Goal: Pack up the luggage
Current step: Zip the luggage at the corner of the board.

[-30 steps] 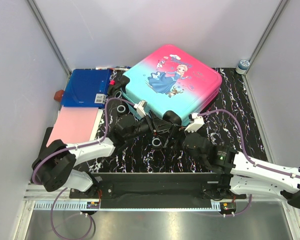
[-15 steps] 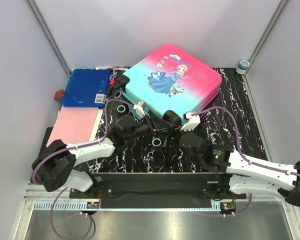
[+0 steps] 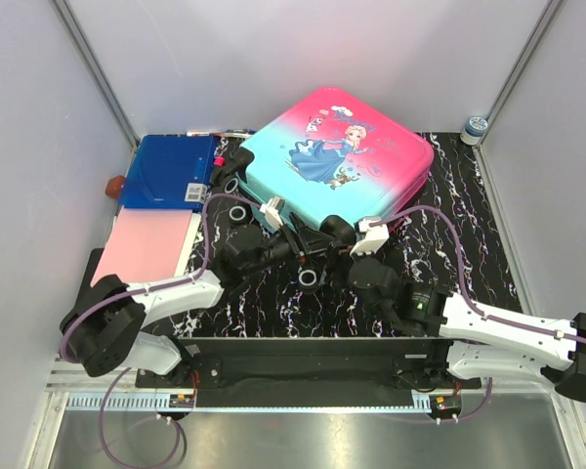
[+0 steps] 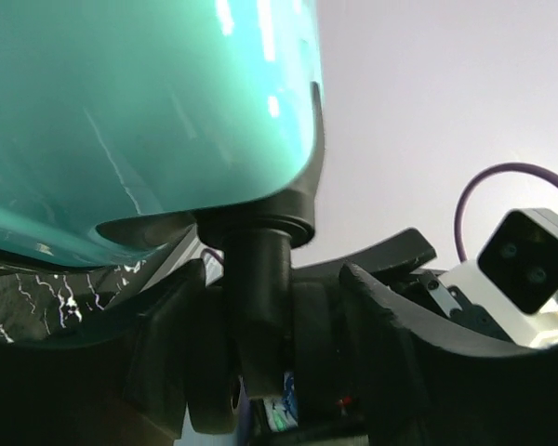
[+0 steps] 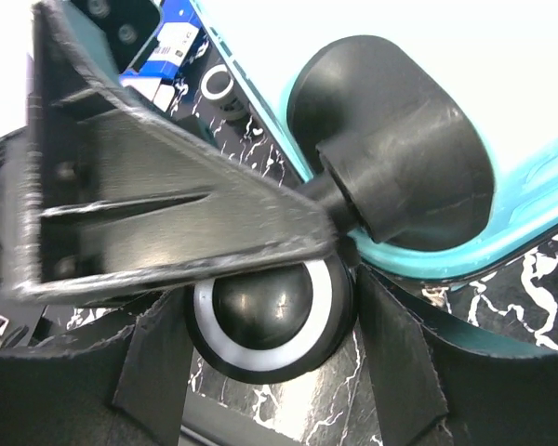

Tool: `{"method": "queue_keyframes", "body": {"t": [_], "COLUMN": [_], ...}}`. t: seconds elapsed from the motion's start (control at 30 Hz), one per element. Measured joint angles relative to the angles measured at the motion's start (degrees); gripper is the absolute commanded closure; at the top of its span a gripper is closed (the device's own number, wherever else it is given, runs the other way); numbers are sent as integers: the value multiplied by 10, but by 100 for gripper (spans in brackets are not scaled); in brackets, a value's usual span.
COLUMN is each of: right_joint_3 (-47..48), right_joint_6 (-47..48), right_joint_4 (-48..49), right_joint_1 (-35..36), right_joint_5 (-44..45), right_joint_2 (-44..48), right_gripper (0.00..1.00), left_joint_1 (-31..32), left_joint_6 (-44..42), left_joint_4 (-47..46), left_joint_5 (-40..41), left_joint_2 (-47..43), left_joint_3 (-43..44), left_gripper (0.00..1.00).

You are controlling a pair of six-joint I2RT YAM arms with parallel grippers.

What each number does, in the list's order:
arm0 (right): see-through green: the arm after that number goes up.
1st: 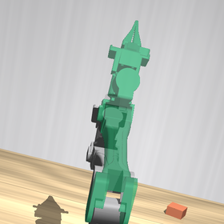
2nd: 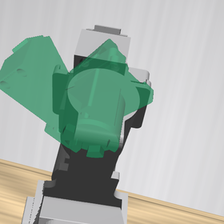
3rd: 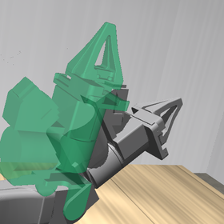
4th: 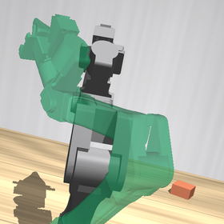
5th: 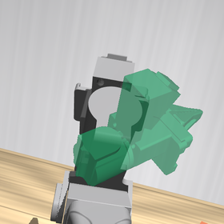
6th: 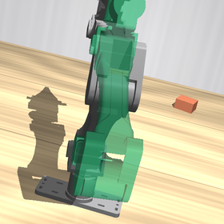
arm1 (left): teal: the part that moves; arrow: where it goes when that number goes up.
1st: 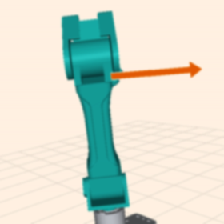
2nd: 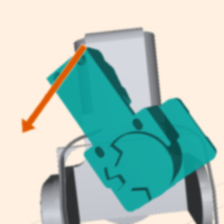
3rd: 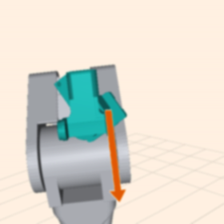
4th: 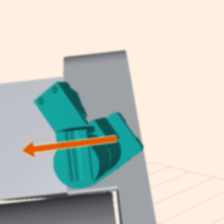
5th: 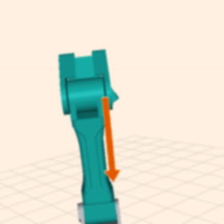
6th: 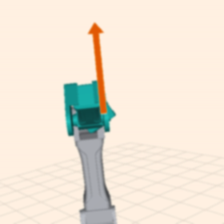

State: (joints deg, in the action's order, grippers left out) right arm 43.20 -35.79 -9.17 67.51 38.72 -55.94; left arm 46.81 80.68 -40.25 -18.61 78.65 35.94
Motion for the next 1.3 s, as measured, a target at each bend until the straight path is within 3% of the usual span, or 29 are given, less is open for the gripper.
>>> {"method": "queue_keyframes", "body": {"t": [0.1,0.2,0.5,0.63,0.9,1.1,1.3], "right_joint_3": [0,0,9,16,52,111,158], "right_joint_6": [6,14,24,27,22,17,12], "right_joint_4": [2,8,-10,-20,-86,-161,-194], "right_joint_1": [0,-2,-5,-5,-6,-11,-13], "right_joint_5": [6,10,13,13,12,10,3], "right_joint_2": [4,5,3,-2,-6,-42,-90], "right_gripper": [100,100,100,100,100,100,100], "left_joint_1": [4,6,-49,-85,-86,-40,8], "left_joint_6": [-10,-29,-78,-114,-256,-337,-364], "left_joint_4": [3,29,67,87,200,238,215], "left_joint_5": [0,5,18,38,88,171,217], "left_joint_2": [-17,-43,-155,-232,-327,-392,-377], "left_joint_3": [0,0,-33,-42,-64,-174,-224], "left_gripper": [10,6,1,1,12,18,20]}}
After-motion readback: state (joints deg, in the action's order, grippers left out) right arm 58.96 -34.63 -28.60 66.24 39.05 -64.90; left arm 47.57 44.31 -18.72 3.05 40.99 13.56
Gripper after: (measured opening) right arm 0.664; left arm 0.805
